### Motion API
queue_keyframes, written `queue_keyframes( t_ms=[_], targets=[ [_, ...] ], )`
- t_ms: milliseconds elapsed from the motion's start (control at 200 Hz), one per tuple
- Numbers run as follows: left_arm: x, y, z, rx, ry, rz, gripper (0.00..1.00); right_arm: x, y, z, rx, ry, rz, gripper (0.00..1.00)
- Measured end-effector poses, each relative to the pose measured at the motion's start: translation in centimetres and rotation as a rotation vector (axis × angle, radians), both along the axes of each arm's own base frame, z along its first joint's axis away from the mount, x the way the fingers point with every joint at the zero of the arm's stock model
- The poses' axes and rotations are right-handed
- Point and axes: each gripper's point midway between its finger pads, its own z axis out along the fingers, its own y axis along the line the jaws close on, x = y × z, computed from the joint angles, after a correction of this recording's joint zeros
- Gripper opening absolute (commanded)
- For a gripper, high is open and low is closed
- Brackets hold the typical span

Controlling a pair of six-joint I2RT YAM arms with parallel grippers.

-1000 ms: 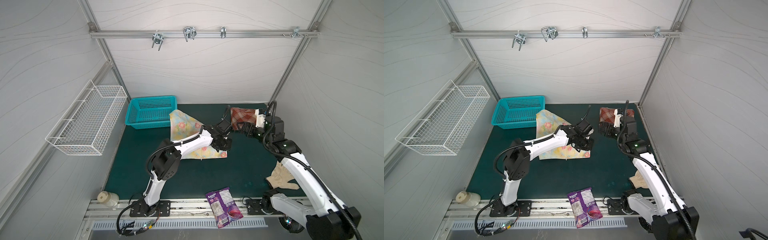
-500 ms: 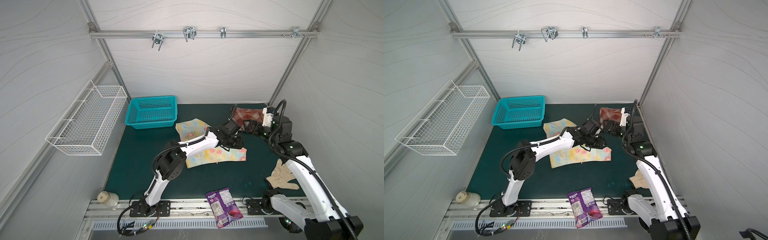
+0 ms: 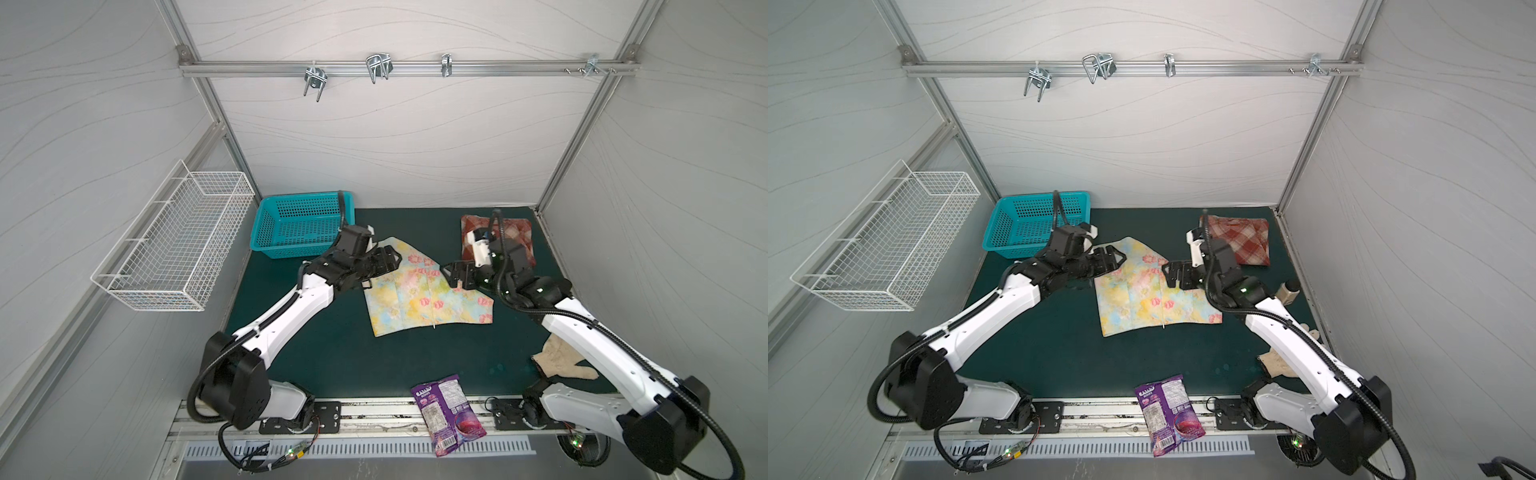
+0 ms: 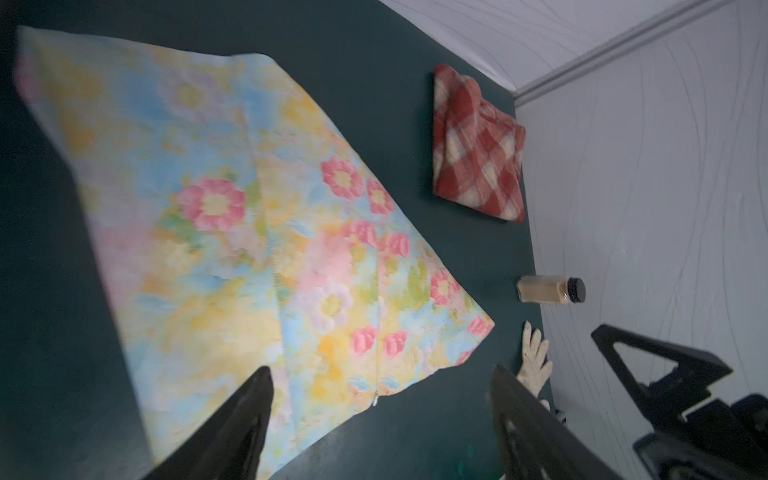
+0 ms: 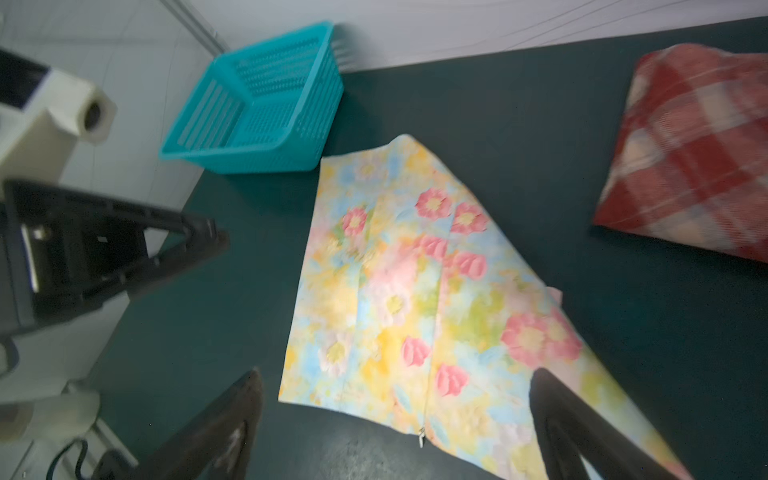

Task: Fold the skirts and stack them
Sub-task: 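Release the floral skirt with the left gripper while the right moves to its near edge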

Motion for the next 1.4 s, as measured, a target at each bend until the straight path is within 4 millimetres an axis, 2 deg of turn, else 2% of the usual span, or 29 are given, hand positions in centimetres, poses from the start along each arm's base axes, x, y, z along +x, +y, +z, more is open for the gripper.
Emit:
queue_keyframes(
  t_ms=[135,260,365,555,730,845,996,1261,1396],
  targets=[
    [-1.0,5.6,-1.6,-0.010,0.031,0.141,0.99,-2.3,4.6,-3.4,-0.104,0.028,0.104,0.99],
    [-2.4,9.2,-3.0,-0.032,0.057,0.237,0.99,-4.4,8.1,-6.9,-0.218,0.043,0.178,0.99],
    [-3.4,11.7,-3.9,-0.062,0.073,0.305,0.99,-6.2,11.0,-9.0,-0.291,0.038,0.239,0.99],
    [-4.9,14.8,-5.7,-0.122,0.111,0.400,0.99,-8.7,16.0,-11.8,-0.381,0.015,0.322,0.96],
    [-5.0,15.9,-5.2,-0.153,0.100,0.424,0.99,-9.5,19.4,-14.0,-0.428,0.014,0.355,0.86],
    [-5.3,16.1,-5.1,-0.168,0.090,0.428,0.99,-9.6,20.3,-15.7,-0.460,0.030,0.362,0.81],
    [-5.8,16.3,-6.1,-0.184,0.117,0.434,0.99,-9.4,20.6,-17.6,-0.502,0.054,0.355,0.79],
    [-5.9,16.7,-6.4,-0.213,0.123,0.441,0.99,-9.4,20.5,-20.3,-0.562,0.090,0.349,0.64],
    [-5.9,16.8,-6.4,-0.225,0.123,0.440,0.99,-9.2,20.6,-20.6,-0.562,0.101,0.336,0.59]
  ],
)
